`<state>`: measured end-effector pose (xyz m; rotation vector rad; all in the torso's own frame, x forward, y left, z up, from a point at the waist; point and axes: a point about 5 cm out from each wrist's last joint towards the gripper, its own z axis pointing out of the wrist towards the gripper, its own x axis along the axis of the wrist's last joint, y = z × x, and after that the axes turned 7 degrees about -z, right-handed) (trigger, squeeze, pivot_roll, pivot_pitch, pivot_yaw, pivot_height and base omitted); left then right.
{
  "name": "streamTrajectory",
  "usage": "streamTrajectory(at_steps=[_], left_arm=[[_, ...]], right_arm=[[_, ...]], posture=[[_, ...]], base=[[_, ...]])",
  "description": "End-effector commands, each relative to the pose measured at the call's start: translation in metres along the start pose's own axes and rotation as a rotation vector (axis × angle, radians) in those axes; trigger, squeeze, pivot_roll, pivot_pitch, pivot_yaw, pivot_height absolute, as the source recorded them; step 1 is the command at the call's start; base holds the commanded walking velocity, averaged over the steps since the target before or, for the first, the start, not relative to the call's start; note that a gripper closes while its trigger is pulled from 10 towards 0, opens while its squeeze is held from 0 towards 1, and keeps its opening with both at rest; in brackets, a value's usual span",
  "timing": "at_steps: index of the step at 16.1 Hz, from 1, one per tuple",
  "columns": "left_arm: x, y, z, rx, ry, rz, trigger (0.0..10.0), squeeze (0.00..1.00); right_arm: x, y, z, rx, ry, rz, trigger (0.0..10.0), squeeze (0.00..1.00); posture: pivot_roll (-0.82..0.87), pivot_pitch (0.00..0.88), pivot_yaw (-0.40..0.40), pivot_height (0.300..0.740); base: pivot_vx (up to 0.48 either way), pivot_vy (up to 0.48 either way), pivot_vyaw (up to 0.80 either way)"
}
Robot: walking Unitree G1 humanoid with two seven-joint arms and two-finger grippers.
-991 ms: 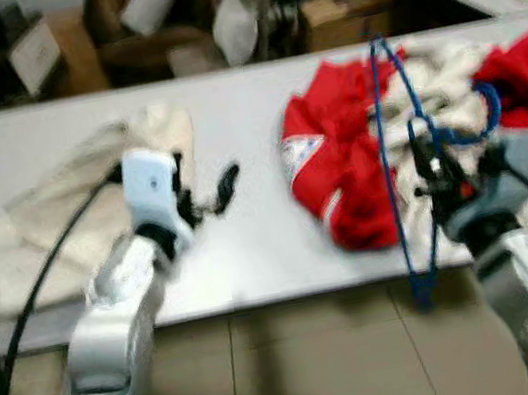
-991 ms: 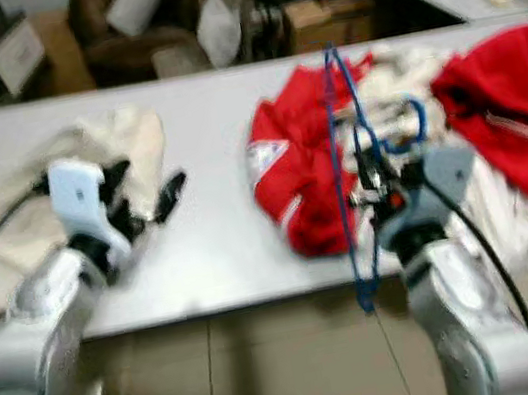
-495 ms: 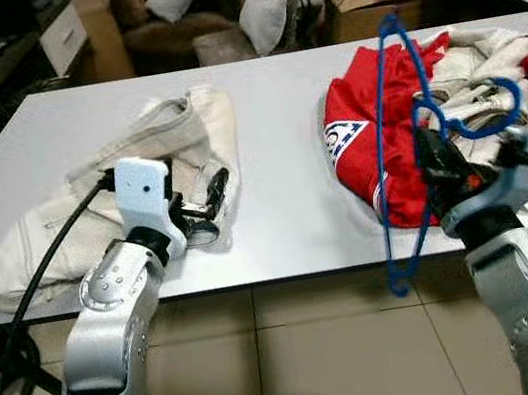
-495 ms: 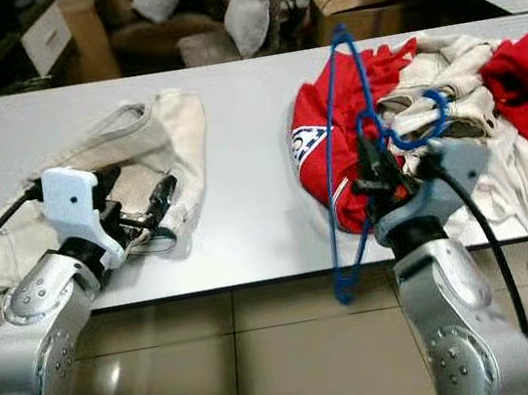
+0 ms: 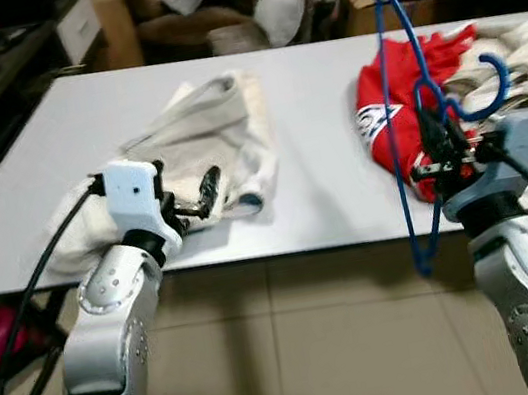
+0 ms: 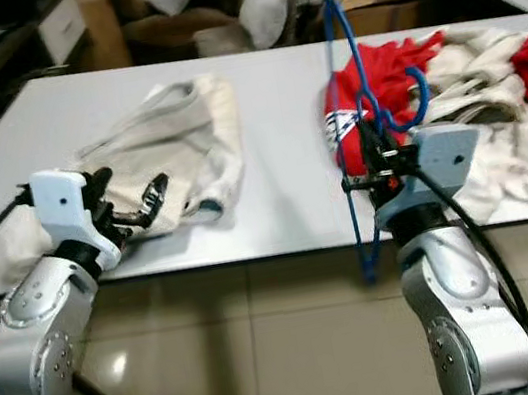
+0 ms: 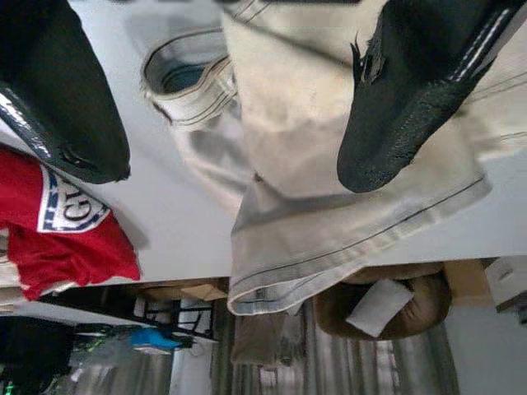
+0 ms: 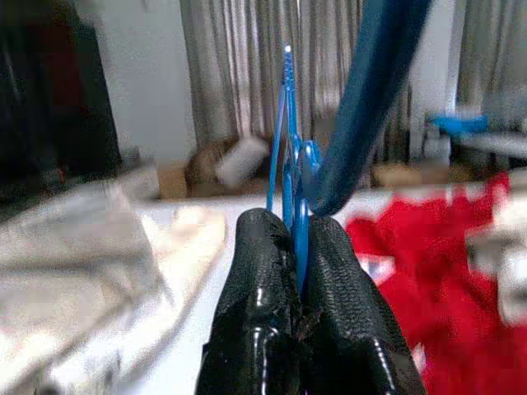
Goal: Hang hanger
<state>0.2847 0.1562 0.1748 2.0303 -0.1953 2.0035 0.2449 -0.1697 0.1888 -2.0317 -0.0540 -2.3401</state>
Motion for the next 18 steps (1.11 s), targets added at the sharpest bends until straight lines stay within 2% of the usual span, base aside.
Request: streamTrajectory(at_steps=[1, 3, 6, 9, 18], left_arm=[[-0.001, 0.001, 0.002, 0.007, -0.002, 0.022, 10.0, 0.13], [0.000, 0.002, 0.002, -0.005, 0.011, 0.037, 10.0, 0.14], [0.000, 0.005, 0.002, -0.025, 0.015, 0.056, 10.0, 0.14], [0.002, 0.006, 0.003, -0.030, 0.025, 0.057, 10.0, 0.15], [0.000, 0.004, 0.005, -0.017, 0.018, 0.060, 10.0, 0.15]], right_arm=[[-0.006, -0.005, -0.003, 0.064, -0.040, 0.072, 10.0, 0.00], [-0.012, -0.006, -0.004, 0.071, -0.049, 0.071, 10.0, 0.00], [-0.015, -0.004, -0.005, 0.049, -0.075, -0.004, 10.0, 0.00], [-0.016, -0.005, -0.007, 0.054, -0.085, 0.042, 10.0, 0.00], [-0.016, -0.003, -0.007, 0.043, -0.082, 0.015, 10.0, 0.00]], posture=[[-0.13, 0.000, 0.015, 0.740], [-0.13, 0.000, 0.012, 0.740], [-0.13, 0.000, 0.016, 0.740], [-0.13, 0.000, 0.021, 0.740], [-0.14, 0.000, 0.028, 0.740]], base=[[0.000, 0.000, 0.00], [0.000, 0.000, 0.00], [0.089, 0.000, 0.00], [0.355, 0.000, 0.00], [0.400, 0.000, 0.00]])
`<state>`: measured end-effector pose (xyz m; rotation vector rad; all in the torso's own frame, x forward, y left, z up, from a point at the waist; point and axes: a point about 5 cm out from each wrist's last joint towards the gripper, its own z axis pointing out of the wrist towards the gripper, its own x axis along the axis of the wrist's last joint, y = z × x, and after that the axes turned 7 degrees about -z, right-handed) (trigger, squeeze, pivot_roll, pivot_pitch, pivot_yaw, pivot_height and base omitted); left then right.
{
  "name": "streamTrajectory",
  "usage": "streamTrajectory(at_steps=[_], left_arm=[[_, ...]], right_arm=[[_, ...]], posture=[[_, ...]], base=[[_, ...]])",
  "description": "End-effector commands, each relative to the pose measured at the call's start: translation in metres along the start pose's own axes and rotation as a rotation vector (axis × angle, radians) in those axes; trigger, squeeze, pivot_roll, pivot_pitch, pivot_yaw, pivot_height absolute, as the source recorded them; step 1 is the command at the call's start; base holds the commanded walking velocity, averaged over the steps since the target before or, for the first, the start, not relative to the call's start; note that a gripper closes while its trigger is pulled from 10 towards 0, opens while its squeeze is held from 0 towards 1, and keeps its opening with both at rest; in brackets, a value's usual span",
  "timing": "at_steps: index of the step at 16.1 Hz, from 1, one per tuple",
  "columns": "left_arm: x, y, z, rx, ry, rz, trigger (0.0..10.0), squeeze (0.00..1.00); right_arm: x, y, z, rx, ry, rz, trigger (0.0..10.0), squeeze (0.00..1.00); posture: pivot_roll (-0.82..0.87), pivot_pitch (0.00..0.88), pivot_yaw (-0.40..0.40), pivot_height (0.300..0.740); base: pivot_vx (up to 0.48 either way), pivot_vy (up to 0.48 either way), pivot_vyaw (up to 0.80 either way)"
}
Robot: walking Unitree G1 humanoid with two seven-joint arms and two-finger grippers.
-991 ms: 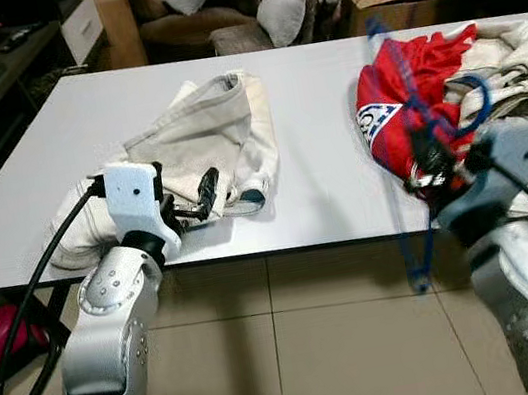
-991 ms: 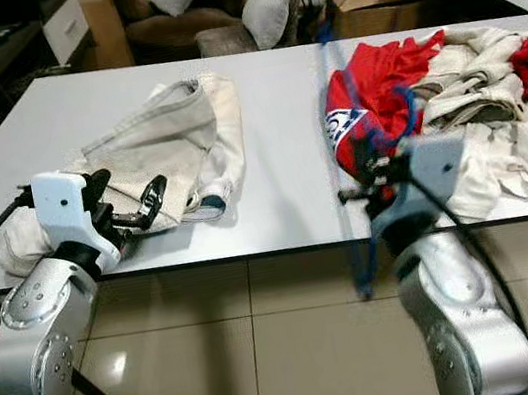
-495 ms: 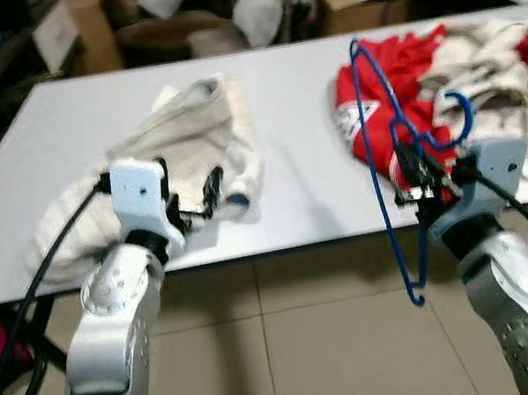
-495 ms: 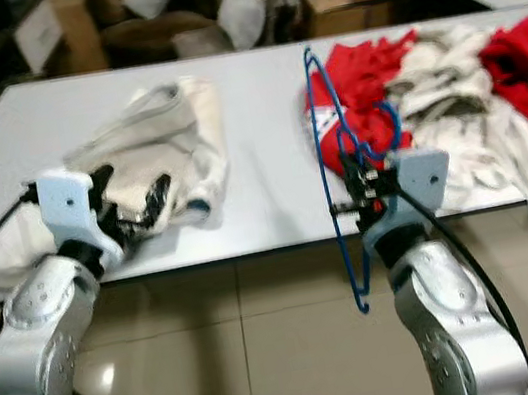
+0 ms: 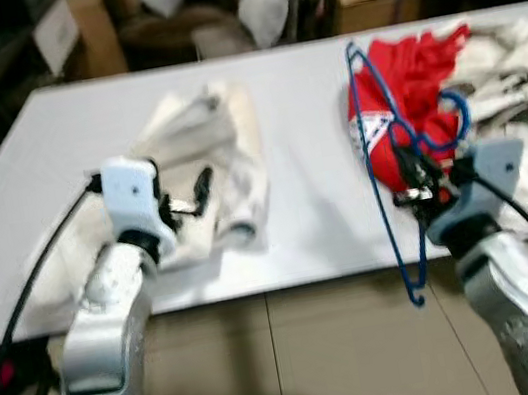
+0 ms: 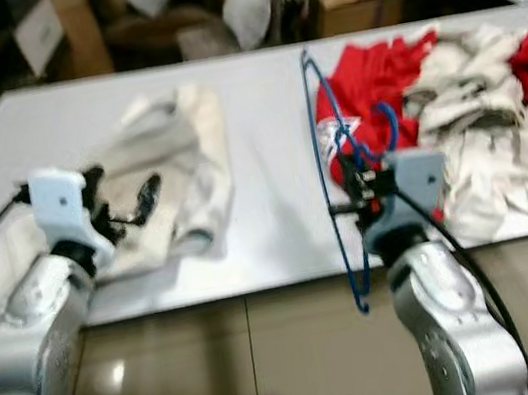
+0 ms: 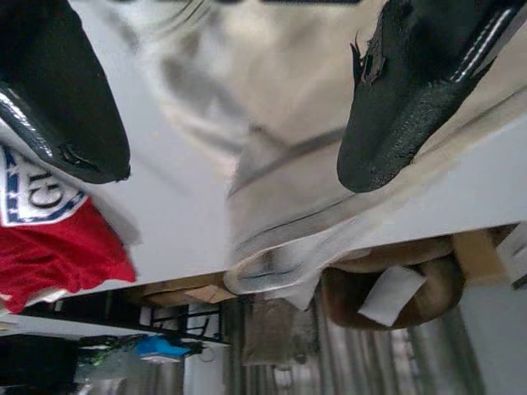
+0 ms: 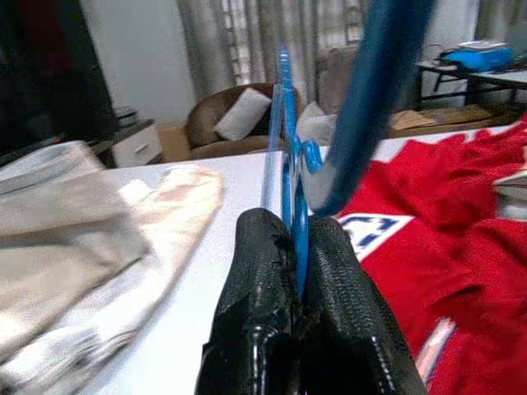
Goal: Hang hanger
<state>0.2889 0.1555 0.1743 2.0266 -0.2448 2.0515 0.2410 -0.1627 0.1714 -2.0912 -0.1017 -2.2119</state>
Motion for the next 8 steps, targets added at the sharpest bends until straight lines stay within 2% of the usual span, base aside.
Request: streamTrajectory(at_steps=[1, 2, 3, 4, 6, 7, 8], left_arm=[[0.001, 0.004, 0.001, -0.017, -0.001, 0.011, 10.0, 0.15], [0.000, 0.003, 0.002, 0.003, -0.005, 0.010, 10.0, 0.14], [-0.003, -0.003, 0.002, 0.039, -0.031, 0.034, 10.0, 0.07], [-0.008, -0.019, 0.002, 0.123, -0.066, 0.120, 10.0, 0.00], [-0.013, -0.041, -0.001, 0.245, -0.125, 0.231, 10.0, 0.00], [-0.013, -0.055, -0.005, 0.331, -0.149, 0.244, 10.0, 0.00], [-0.013, -0.064, -0.007, 0.370, -0.164, 0.273, 10.0, 0.00]], right_arm=[[0.001, 0.004, -0.001, -0.017, 0.003, -0.006, 10.0, 0.00], [0.001, 0.005, -0.001, -0.019, 0.003, -0.003, 10.0, 0.00], [0.001, 0.005, -0.001, -0.024, 0.002, 0.000, 10.0, 0.00], [0.000, 0.008, 0.000, -0.037, -0.006, -0.002, 10.0, 0.00], [-0.001, 0.010, 0.001, -0.046, -0.021, -0.016, 10.0, 0.00], [-0.002, 0.012, 0.001, -0.050, -0.027, -0.024, 10.0, 0.00], [-0.002, 0.012, 0.001, -0.050, -0.030, -0.026, 10.0, 0.00]], posture=[[-0.14, 0.000, 0.027, 0.740], [-0.14, 0.000, 0.026, 0.740], [-0.14, 0.000, 0.026, 0.740], [-0.14, 0.000, 0.024, 0.740], [-0.14, 0.000, 0.026, 0.740], [-0.14, 0.000, 0.026, 0.740], [-0.14, 0.000, 0.026, 0.740]], base=[[0.401, 0.000, 0.00], [0.311, 0.000, 0.00], [0.000, 0.000, 0.00], [0.000, 0.000, 0.00], [0.000, 0.000, 0.00], [0.000, 0.000, 0.00], [0.000, 0.000, 0.00]])
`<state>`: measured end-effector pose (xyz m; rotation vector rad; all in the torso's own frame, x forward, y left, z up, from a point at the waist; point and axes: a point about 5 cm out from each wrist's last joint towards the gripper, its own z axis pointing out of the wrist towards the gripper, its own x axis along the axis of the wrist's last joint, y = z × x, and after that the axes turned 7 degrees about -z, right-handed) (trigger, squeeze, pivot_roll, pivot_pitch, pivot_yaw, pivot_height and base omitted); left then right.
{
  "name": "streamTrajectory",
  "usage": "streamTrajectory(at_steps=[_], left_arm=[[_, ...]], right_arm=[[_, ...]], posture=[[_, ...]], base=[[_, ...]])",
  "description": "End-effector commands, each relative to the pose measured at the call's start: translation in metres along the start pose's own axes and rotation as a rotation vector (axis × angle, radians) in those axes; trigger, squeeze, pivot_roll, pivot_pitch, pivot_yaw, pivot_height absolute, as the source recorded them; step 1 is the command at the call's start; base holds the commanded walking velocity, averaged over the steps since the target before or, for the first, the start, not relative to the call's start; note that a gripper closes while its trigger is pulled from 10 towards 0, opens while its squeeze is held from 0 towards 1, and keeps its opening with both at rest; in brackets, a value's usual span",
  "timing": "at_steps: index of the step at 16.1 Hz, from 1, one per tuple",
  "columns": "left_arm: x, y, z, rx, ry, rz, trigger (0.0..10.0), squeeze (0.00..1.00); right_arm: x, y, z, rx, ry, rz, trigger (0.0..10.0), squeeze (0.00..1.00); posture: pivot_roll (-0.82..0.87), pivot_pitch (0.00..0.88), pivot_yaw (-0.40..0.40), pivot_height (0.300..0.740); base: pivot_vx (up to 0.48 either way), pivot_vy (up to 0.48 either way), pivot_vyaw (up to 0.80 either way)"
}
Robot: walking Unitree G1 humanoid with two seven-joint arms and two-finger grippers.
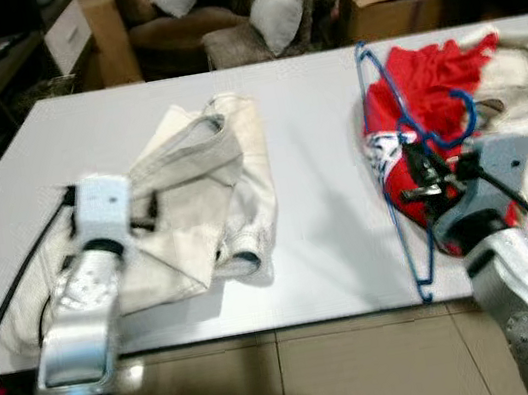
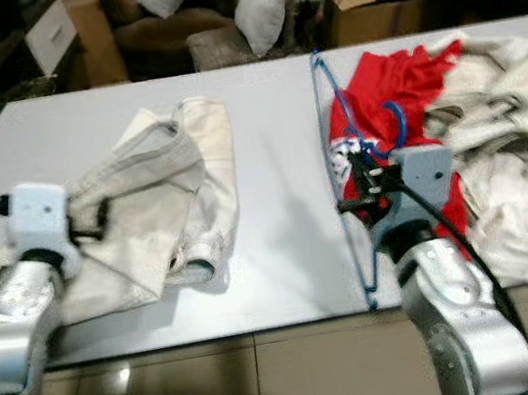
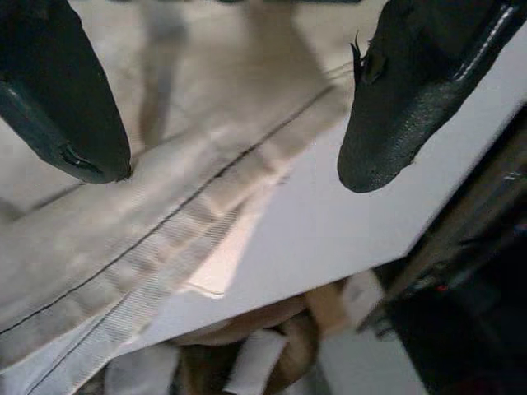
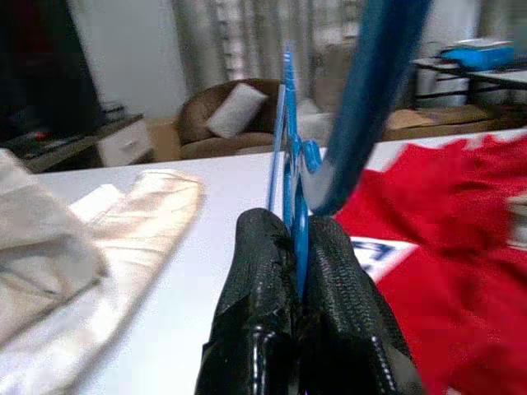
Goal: Hang hanger
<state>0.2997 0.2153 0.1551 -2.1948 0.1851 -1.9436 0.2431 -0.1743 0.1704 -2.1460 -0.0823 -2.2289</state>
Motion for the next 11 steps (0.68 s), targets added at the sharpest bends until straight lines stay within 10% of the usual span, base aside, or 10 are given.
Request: streamTrajectory(at_steps=[1, 7, 8, 11], left_arm=[[-0.001, -0.014, 0.000, 0.060, -0.016, 0.069, 10.0, 0.00], [0.009, -0.002, -0.022, -0.618, 0.059, 0.157, 10.0, 0.00], [0.007, -0.001, -0.027, -0.719, 0.035, 0.177, 10.0, 1.00], [-0.007, 0.002, -0.034, -0.881, -0.068, 0.290, 10.0, 1.00]], right_arm=[[-0.002, 0.001, 0.000, -0.006, -0.015, -0.004, 10.0, 0.00], [-0.002, 0.002, 0.000, 0.131, -0.042, -0.057, 10.0, 0.00], [-0.001, 0.004, -0.001, 0.181, -0.050, -0.094, 10.0, 0.00], [-0.002, 0.011, -0.002, 0.219, -0.071, -0.142, 10.0, 0.00]], posture=[[-0.15, 0.000, 0.028, 0.740], [-0.14, 0.000, 0.010, 0.740], [-0.14, 0.000, 0.011, 0.740], [-0.13, 0.000, 0.012, 0.740]], base=[[0.000, 0.000, 0.00], [0.000, 0.000, 0.00], [0.000, 0.000, 0.00], [0.000, 0.000, 0.00]])
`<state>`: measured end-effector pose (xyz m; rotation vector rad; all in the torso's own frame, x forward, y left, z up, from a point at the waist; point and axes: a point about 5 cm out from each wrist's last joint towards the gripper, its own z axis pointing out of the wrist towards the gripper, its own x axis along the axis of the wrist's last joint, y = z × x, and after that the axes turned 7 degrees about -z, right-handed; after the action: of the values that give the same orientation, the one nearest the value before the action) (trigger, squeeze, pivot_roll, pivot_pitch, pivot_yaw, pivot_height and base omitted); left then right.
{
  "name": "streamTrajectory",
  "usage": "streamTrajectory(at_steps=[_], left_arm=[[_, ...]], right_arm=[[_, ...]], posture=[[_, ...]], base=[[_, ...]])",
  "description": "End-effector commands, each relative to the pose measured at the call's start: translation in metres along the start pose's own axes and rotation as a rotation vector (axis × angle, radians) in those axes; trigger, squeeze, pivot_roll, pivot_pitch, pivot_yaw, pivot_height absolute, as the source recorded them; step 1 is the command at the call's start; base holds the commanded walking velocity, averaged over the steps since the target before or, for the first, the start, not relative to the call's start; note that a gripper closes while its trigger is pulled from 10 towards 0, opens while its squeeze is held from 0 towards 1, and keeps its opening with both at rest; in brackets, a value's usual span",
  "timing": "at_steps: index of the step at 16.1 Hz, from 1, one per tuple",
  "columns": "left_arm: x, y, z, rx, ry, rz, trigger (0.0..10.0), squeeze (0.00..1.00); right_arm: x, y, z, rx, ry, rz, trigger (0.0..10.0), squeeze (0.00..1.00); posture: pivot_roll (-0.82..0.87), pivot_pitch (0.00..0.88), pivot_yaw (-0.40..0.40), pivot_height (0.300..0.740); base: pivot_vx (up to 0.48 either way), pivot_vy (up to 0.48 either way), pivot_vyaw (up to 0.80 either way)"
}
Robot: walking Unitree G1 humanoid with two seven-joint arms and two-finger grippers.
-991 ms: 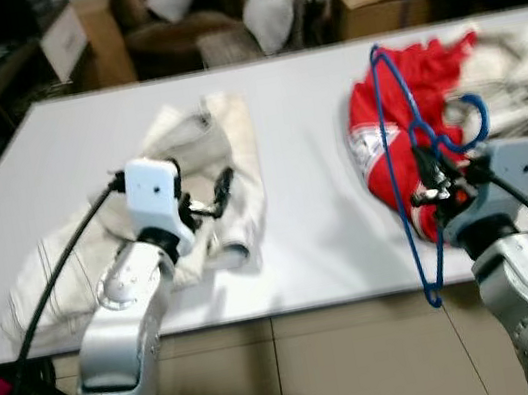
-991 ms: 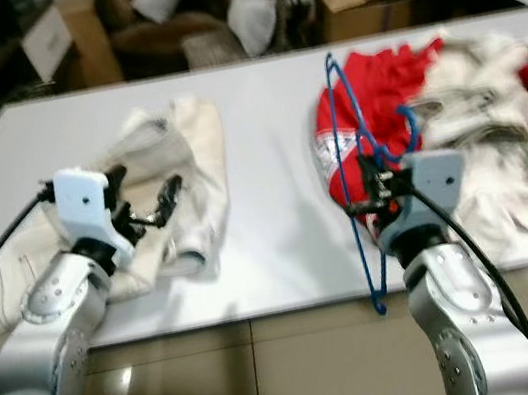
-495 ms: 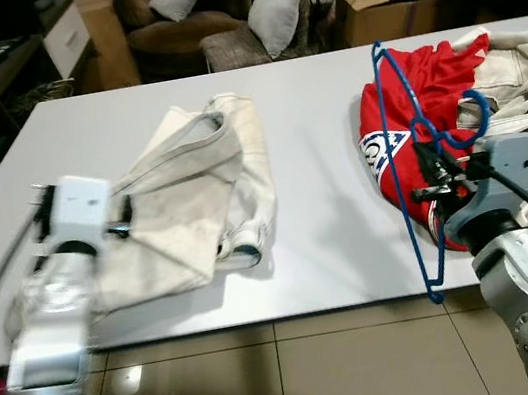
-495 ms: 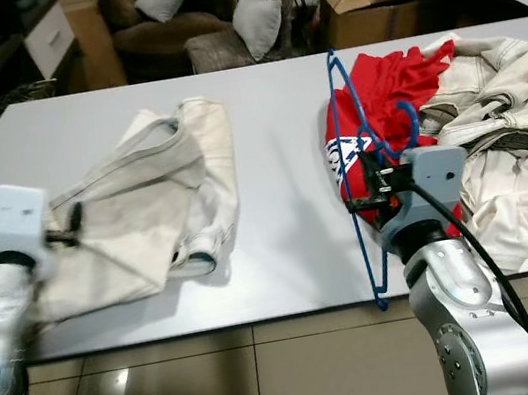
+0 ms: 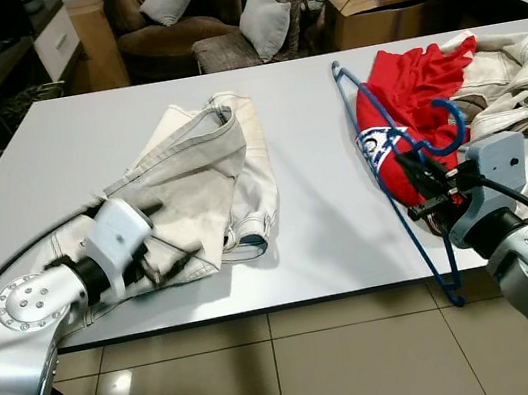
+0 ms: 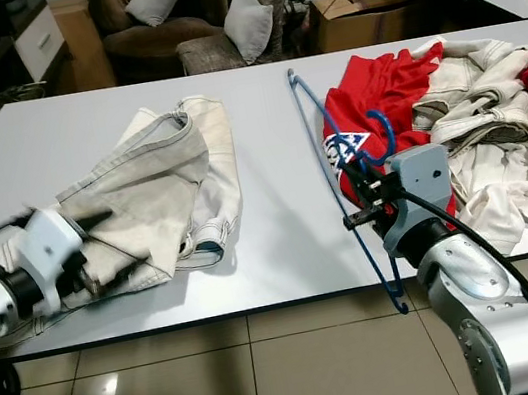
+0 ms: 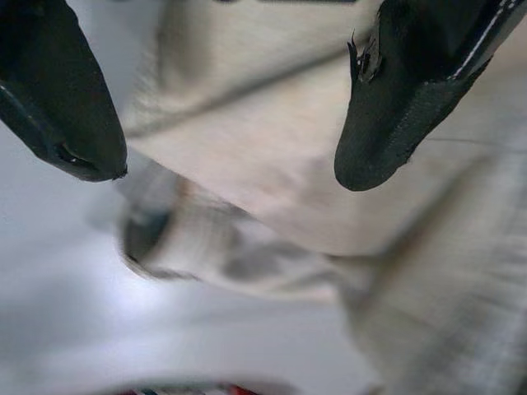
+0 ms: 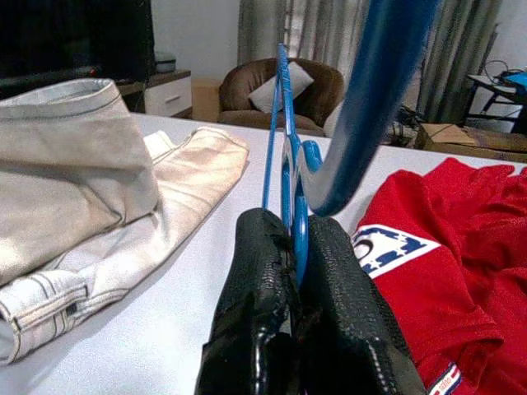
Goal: Hang hanger
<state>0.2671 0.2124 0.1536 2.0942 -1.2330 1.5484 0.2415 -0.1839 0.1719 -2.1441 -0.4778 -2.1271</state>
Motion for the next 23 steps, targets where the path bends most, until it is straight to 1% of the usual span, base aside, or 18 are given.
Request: streamTrajectory(at_steps=[1, 2, 3, 5, 6, 8, 9, 10, 12, 13, 15, 16, 17, 18, 20, 22, 23], left_arm=[[-0.007, 0.004, 0.003, -0.050, -0.054, 0.039, 10.0, 1.00], [-0.011, 0.002, 0.008, -0.026, -0.096, 0.101, 10.0, 0.90], [-0.015, -0.001, 0.011, -0.008, -0.125, 0.147, 10.0, 0.00], [-0.026, -0.013, 0.019, 0.099, -0.202, 0.227, 10.0, 0.00], [-0.032, -0.013, 0.021, 0.108, -0.236, 0.252, 10.0, 0.00], [-0.037, -0.012, 0.025, 0.126, -0.236, 0.214, 10.0, 0.00], [-0.038, -0.013, 0.031, 0.155, -0.221, 0.204, 0.0, 0.00], [-0.040, -0.012, 0.032, 0.154, -0.222, 0.204, 0.0, 0.00], [-0.046, -0.007, 0.039, 0.151, -0.214, 0.200, 0.0, 0.00], [-0.046, -0.007, 0.040, 0.155, -0.212, 0.183, 0.0, 0.00], [-0.048, -0.009, 0.045, 0.191, -0.219, 0.145, 0.0, 0.00], [-0.048, -0.009, 0.048, 0.199, -0.211, 0.112, 0.0, 0.00], [-0.047, -0.008, 0.053, 0.207, -0.193, 0.065, 0.0, 0.00], [-0.047, -0.008, 0.058, 0.211, -0.179, 0.041, 0.0, 0.00], [-0.047, -0.010, 0.063, 0.225, -0.179, 0.030, 0.0, 0.00], [-0.049, -0.011, 0.068, 0.234, -0.188, 0.021, 0.0, 0.00], [-0.049, -0.012, 0.070, 0.239, -0.185, 0.002, 0.0, 0.00]], right_arm=[[-0.004, 0.003, 0.000, 0.003, -0.022, 0.007, 10.0, 0.00], [-0.005, 0.004, 0.000, -0.004, -0.024, 0.003, 10.0, 0.00], [-0.006, 0.002, -0.001, -0.005, -0.024, 0.006, 10.0, 0.00], [-0.008, -0.006, -0.002, -0.008, -0.025, 0.005, 10.0, 0.00], [-0.008, -0.011, -0.004, -0.005, -0.025, 0.005, 10.0, 0.00], [-0.010, -0.012, -0.007, -0.014, -0.029, 0.015, 10.0, 0.00], [-0.011, -0.011, -0.007, -0.023, -0.034, 0.019, 10.0, 0.00], [-0.011, -0.012, -0.006, -0.025, -0.036, 0.019, 10.0, 0.00], [-0.011, -0.014, -0.005, -0.029, -0.034, 0.027, 10.0, 0.00], [-0.011, -0.014, -0.003, -0.028, -0.034, 0.027, 10.0, 0.00], [-0.008, -0.016, 0.002, -0.009, -0.024, 0.035, 10.0, 0.00], [-0.009, -0.016, 0.004, -0.005, -0.024, 0.032, 10.0, 0.00], [-0.008, -0.017, 0.006, -0.006, -0.019, 0.033, 10.0, 0.00], [-0.007, -0.019, 0.008, -0.010, -0.011, 0.040, 10.0, 0.00], [-0.006, -0.020, 0.007, -0.015, -0.010, 0.038, 10.0, 0.00], [-0.006, -0.018, 0.005, -0.041, -0.008, 0.035, 10.0, 0.00], [-0.006, -0.018, 0.003, -0.060, -0.005, 0.038, 10.0, 0.00]], posture=[[-0.13, 0.000, 0.012, 0.740], [-0.12, 0.000, 0.021, 0.740], [-0.12, 0.000, 0.040, 0.740], [-0.14, 0.000, 0.078, 0.740], [-0.15, 0.000, 0.083, 0.740], [-0.15, 0.000, 0.086, 0.740], [-0.15, 0.000, 0.090, 0.740], [-0.14, 0.000, 0.089, 0.740], [-0.13, 0.000, 0.073, 0.740], [-0.13, 0.000, 0.068, 0.740], [-0.11, 0.000, 0.054, 0.740], [-0.10, 0.000, 0.053, 0.740], [-0.10, 0.000, 0.052, 0.740], [-0.10, 0.000, 0.054, 0.740], [-0.12, 0.000, 0.065, 0.740], [-0.13, 0.000, 0.081, 0.740], [-0.15, 0.000, 0.095, 0.740]], base=[[0.000, 0.000, 0.00], [0.000, 0.000, 0.00], [0.000, 0.000, 0.00], [0.000, 0.000, 0.00], [0.000, 0.000, 0.00], [0.000, 0.000, 0.00], [0.000, 0.000, 0.00], [0.000, 0.000, 0.00], [0.000, 0.000, 0.00], [0.000, 0.000, 0.00], [0.000, 0.000, 0.00], [0.000, 0.000, 0.00], [0.000, 0.000, 0.00], [0.000, 0.000, 0.00], [0.000, 0.000, 0.00], [0.000, 0.000, 0.00], [0.000, 0.000, 0.00]])
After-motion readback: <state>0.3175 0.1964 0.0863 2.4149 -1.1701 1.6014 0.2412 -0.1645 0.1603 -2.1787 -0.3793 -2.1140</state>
